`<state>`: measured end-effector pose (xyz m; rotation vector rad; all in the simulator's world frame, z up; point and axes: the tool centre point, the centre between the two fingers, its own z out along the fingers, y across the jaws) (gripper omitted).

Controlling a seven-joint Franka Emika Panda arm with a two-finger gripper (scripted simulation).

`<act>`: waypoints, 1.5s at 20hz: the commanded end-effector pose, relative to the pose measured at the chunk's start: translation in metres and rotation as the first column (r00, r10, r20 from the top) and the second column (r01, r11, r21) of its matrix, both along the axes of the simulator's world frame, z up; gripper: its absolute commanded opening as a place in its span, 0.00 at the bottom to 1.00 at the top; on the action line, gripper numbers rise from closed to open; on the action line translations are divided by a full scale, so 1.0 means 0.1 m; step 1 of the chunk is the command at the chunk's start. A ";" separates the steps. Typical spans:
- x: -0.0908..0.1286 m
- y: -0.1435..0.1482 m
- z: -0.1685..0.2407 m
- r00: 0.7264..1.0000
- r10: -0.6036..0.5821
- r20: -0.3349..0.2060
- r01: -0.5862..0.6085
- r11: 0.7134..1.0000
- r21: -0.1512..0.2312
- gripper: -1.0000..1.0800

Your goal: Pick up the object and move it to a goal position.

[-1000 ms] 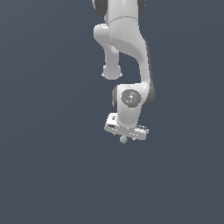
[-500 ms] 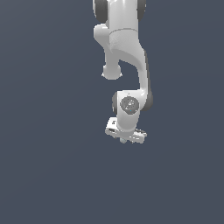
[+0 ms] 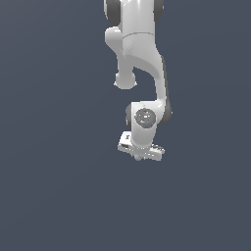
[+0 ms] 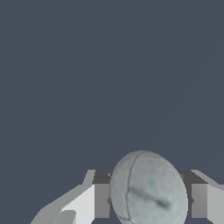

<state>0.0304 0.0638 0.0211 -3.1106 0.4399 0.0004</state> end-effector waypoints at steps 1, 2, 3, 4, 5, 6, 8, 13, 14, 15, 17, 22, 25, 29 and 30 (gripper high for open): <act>0.00 0.00 0.00 1.000 0.000 0.000 0.000 1.000 0.000 0.00; 0.00 0.00 0.00 1.000 0.000 0.000 0.000 1.000 0.000 0.00; 0.00 -0.01 0.01 1.000 0.000 0.000 0.000 1.000 0.000 0.00; -0.01 -0.02 0.02 1.000 0.000 0.000 0.000 1.000 0.000 0.00; -0.01 -0.03 0.03 1.000 0.000 0.000 0.000 1.000 0.000 0.00; -0.02 -0.05 0.05 1.000 0.000 0.000 0.000 1.000 0.000 0.00; -0.04 -0.10 0.10 1.000 0.000 0.000 0.000 1.000 0.000 0.00; -0.12 -0.30 0.29 1.000 0.000 0.000 0.000 1.000 0.000 0.00; -0.14 -0.36 0.34 1.000 0.000 0.000 0.000 1.000 0.000 0.00; -0.17 -0.42 0.40 1.000 0.000 0.000 0.000 1.000 0.000 0.00; -0.22 -0.55 0.53 1.000 -0.001 0.000 0.001 1.000 0.000 0.00; -0.39 -0.98 0.94 1.000 -0.001 0.000 0.001 1.000 0.001 0.00; -0.49 -1.24 1.20 1.000 -0.001 0.000 0.001 1.000 0.002 0.00; -0.62 -1.60 1.54 1.000 -0.001 0.001 0.001 1.000 0.002 0.00; -0.65 -1.68 1.63 1.000 -0.001 0.001 0.001 1.000 0.002 0.00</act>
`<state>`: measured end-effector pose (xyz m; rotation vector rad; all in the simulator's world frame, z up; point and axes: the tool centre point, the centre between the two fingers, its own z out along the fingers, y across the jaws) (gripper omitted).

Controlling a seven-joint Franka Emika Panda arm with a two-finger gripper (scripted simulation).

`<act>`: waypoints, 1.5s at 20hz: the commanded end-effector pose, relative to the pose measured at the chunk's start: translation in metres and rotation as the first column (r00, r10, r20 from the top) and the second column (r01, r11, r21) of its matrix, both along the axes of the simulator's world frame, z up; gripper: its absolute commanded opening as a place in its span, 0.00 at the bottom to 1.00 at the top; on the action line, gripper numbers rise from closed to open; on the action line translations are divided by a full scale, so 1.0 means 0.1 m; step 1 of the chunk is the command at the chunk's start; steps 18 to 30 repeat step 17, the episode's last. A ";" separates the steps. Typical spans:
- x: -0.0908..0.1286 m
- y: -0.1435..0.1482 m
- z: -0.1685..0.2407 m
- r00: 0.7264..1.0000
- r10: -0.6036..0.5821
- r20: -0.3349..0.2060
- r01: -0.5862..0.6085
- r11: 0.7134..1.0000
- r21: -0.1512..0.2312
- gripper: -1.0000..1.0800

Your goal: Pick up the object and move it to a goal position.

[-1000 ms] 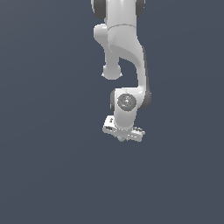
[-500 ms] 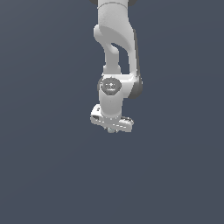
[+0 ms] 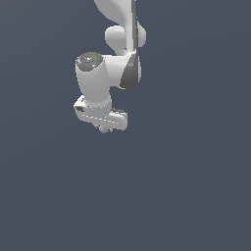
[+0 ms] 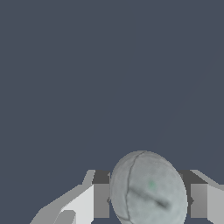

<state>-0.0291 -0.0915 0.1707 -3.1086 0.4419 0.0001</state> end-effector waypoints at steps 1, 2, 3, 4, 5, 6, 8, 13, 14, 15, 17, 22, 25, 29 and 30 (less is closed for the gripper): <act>-0.08 -0.22 0.21 1.000 0.000 0.000 0.000 1.000 0.001 0.00; -0.11 -0.30 0.29 1.000 0.000 0.000 0.000 1.000 0.001 0.00; -0.14 -0.37 0.37 1.000 0.000 0.000 0.000 1.000 0.001 0.00; -0.16 -0.45 0.44 1.000 0.000 0.000 0.000 1.000 0.001 0.00; -0.19 -0.52 0.51 1.000 0.000 0.000 0.000 1.000 0.001 0.00; -0.21 -0.59 0.58 1.000 0.000 0.000 0.000 1.000 0.001 0.00; -0.24 -0.71 0.69 1.000 0.001 0.000 -0.001 1.000 0.000 0.00; -0.29 -0.89 0.87 1.000 0.001 0.000 -0.001 1.000 -0.001 0.00; -0.29 -0.91 0.89 1.000 0.001 0.000 -0.001 1.000 -0.001 0.00; -0.29 -0.92 0.90 1.000 0.001 0.000 -0.001 1.000 -0.001 0.00; -0.29 -0.94 0.91 1.000 0.001 0.000 -0.001 1.000 -0.001 0.00; -0.29 -0.94 0.91 1.000 0.001 0.000 -0.001 1.000 -0.001 0.00; -0.29 -0.94 0.91 1.000 0.001 0.000 -0.001 1.000 -0.001 0.00; -0.29 -0.94 0.91 1.000 0.001 0.000 -0.001 1.000 -0.001 0.00; -0.29 -0.94 0.91 1.000 0.001 0.000 -0.001 1.000 -0.001 0.00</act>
